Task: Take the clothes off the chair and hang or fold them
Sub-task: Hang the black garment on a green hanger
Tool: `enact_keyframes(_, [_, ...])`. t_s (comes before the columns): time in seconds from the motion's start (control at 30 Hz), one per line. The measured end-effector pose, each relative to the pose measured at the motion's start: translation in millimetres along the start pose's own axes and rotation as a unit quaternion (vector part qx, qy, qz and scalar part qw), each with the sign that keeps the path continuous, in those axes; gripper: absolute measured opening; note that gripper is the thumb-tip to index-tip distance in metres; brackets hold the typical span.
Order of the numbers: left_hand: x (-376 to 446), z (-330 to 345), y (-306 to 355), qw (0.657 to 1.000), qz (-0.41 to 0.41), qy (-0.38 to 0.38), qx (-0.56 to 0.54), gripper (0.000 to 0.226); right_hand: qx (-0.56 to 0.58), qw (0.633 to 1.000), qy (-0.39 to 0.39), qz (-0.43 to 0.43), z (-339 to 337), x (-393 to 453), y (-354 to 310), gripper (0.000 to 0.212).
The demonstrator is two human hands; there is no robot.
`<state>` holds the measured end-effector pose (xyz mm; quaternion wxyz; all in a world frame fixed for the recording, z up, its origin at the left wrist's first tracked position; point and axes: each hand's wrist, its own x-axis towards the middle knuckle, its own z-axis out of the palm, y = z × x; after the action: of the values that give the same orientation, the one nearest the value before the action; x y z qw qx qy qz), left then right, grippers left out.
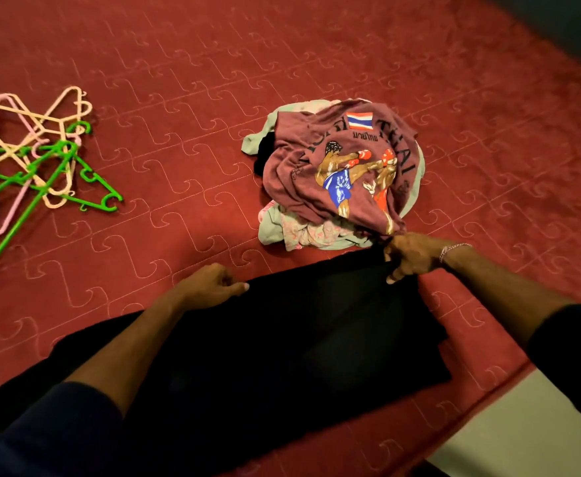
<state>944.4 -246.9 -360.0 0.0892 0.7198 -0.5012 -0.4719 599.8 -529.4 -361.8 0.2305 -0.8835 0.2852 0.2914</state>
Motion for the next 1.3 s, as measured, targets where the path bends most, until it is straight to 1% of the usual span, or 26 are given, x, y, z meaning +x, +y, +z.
enact_keyframes(0.07, [-1.5, -0.8, -2.9, 0.999, 0.000, -0.043, 0.002, 0.029, 0.011, 1.000, 0.002, 0.019, -6.4, -1.8, -1.0, 0.022])
enact_keyframes(0.13, [-1.7, 2.2, -2.4, 0.998, -0.001, -0.055, 0.032, 0.024, 0.036, 0.999, 0.000, 0.036, -11.7, -2.6, 0.0, 0.029])
enact_keyframes(0.2, [-1.2, 4.6, -0.8, 0.998, -0.002, -0.040, 0.057, 0.032, 0.084, 0.996, -0.019, 0.031, -18.8, -7.0, -5.7, 0.033])
enact_keyframes(0.27, [0.2, 3.3, -0.1, 0.996, -0.011, -0.054, 0.064, 0.042, 0.120, 0.992, -0.027, 0.038, -20.3, -10.1, -5.6, 0.032])
enact_keyframes(0.33, [0.9, 2.2, 1.3, 0.992, -0.013, -0.078, 0.101, 0.043, 0.144, 0.988, -0.025, 0.046, -22.4, -10.4, -4.7, 0.042])
enact_keyframes(0.4, [2.7, 3.0, 1.8, 0.985, -0.009, -0.091, 0.148, 0.034, 0.157, 0.986, -0.026, 0.049, -23.0, -10.2, -5.6, 0.055])
enact_keyframes(0.47, [4.8, 4.9, 0.2, 0.983, 0.002, -0.098, 0.153, 0.024, 0.178, 0.982, -0.040, 0.051, -22.5, -10.5, -8.1, 0.067])
enact_keyframes(0.5, [5.5, 5.0, -2.5, 0.985, 0.005, -0.094, 0.143, 0.020, 0.190, 0.979, -0.046, 0.057, -22.6, -10.1, -8.8, 0.065])
enact_keyframes(0.57, [4.6, 2.5, -7.1, 0.991, 0.002, -0.072, 0.110, 0.013, 0.185, 0.981, -0.034, 0.056, -22.9, -11.0, -10.5, 0.041])
enact_keyframes(0.6, [4.0, 1.0, -8.6, 0.994, 0.000, -0.063, 0.089, 0.012, 0.176, 0.983, -0.020, 0.050, -22.6, -10.6, -11.1, 0.034])
enact_keyframes(0.7, [1.6, -2.6, -15.4, 0.998, -0.004, -0.041, 0.056, 0.021, 0.155, 0.987, 0.014, 0.029, -20.8, -9.2, -12.8, 0.023])
enact_keyframes(0.77, [-1.7, -5.5, -22.3, 0.998, -0.014, -0.038, 0.043, 0.032, 0.134, 0.989, 0.065, 0.022, -15.5, -7.9, -11.2, 0.018])
enact_keyframes(0.83, [-7.4, -8.8, -28.3, 0.998, -0.023, -0.051, 0.020, 0.045, 0.124, 0.985, 0.116, 0.032, -8.8, -6.3, -10.6, 0.019])
enact_keyframes(0.87, [-11.8, -11.3, -30.2, 0.998, -0.027, -0.060, 0.012, 0.048, 0.117, 0.984, 0.126, 0.038, -4.2, -3.3, -8.5, 0.021])
enact_keyframes(0.97, [-29.1, -20.9, -43.3, 0.996, -0.037, -0.084, 0.017, 0.032, 0.096, 0.986, 0.123, 0.064, 9.9, 5.4, -1.1, 0.022])
enact_keyframes(1.0, [-35.7, -25.1, -50.4, 0.995, -0.046, -0.084, 0.009, 0.033, 0.093, 0.986, 0.122, 0.068, 12.2, 5.8, -0.9, 0.022])
enact_keyframes(1.03, [-40.7, -29.1, -60.6, 0.995, -0.057, -0.082, 0.001, 0.041, 0.090, 0.985, 0.127, 0.068, 14.3, 6.8, -0.4, 0.022])
enact_keyframes(1.1, [-53.9, -36.6, -81.0, 0.994, -0.077, -0.078, -0.012, 0.063, 0.077, 0.983, 0.150, 0.078, 18.7, 7.8, -1.7, 0.026])
enact_keyframes(1.13, [-60.8, -39.3, -90.0, 0.993, -0.083, -0.080, -0.014, 0.067, 0.062, 0.981, 0.159, 0.092, 21.1, 8.5, -1.8, 0.028])
enact_keyframes(1.23, [-81.7, -47.4, -115.1, 0.990, -0.099, -0.099, 0.014, 0.049, 0.028, 0.974, 0.186, 0.124, 25.5, 10.3, -9.2, 0.030])
enact_keyframes(1.3, [-93.6, -53.6, -132.0, 0.986, -0.109, -0.112, 0.052, 0.040, 0.033, 0.966, 0.233, 0.111, 26.8, 9.3, -16.0, 0.028])
